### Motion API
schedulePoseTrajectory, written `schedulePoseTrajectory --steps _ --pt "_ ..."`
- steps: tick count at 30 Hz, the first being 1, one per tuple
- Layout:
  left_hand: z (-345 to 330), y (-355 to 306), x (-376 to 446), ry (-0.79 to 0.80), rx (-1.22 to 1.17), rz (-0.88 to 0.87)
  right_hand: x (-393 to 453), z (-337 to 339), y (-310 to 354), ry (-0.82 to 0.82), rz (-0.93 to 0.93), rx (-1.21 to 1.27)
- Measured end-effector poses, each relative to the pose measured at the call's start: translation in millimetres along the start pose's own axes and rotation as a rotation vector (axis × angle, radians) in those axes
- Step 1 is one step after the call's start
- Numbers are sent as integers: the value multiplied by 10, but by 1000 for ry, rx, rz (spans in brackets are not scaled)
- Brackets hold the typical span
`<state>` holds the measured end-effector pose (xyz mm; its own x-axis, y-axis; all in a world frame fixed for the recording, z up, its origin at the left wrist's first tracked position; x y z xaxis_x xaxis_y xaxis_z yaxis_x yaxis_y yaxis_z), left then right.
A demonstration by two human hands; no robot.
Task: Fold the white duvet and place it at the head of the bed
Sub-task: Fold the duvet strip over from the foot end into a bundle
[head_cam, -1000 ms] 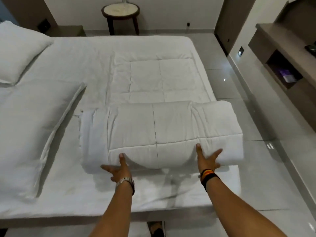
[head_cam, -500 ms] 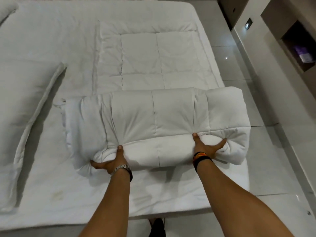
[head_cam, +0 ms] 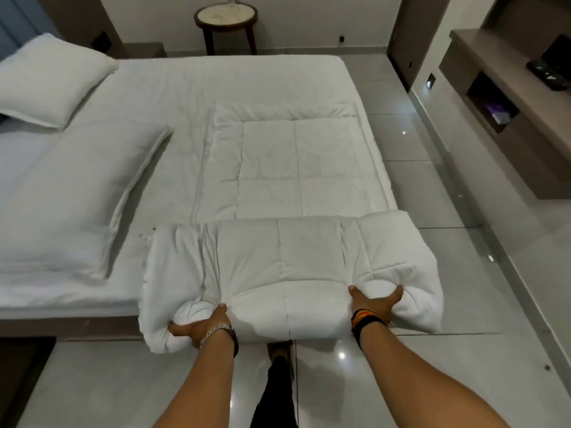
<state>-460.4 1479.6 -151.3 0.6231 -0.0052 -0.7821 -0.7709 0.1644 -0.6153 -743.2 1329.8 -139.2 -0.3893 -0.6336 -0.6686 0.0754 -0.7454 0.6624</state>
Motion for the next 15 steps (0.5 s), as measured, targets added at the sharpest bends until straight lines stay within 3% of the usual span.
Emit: schedulePoseTrajectory --steps 4,7,11,13,15 --pt "40 -261 -364 45 -170 -96 -207 112 195 67 33 42" --pt "-332 -785 -712 131 -73 -241 -224 -25 880 103 187 108" --pt "-1086 -1614 -892 446 9 -592 -212 -419 2001 285 564 288" --pt "-1474 -1925 -855 627 54 -775 -152 -616 2346 243 808 125" --pt "-1805 -2056 -739 708 163 -954 -4 -810 2409 122 1038 -57"
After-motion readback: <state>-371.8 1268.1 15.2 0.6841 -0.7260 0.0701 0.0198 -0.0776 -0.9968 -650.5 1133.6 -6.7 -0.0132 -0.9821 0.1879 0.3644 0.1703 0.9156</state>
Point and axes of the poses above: each hand's wrist, its own x-axis towards the middle knuckle, its own z-axis out of the back of the hand, y = z × x, the point moved 2 cm from there along x, towards the middle knuckle, and after that the axes turned 6 degrees about y, right-handed, at the moved point
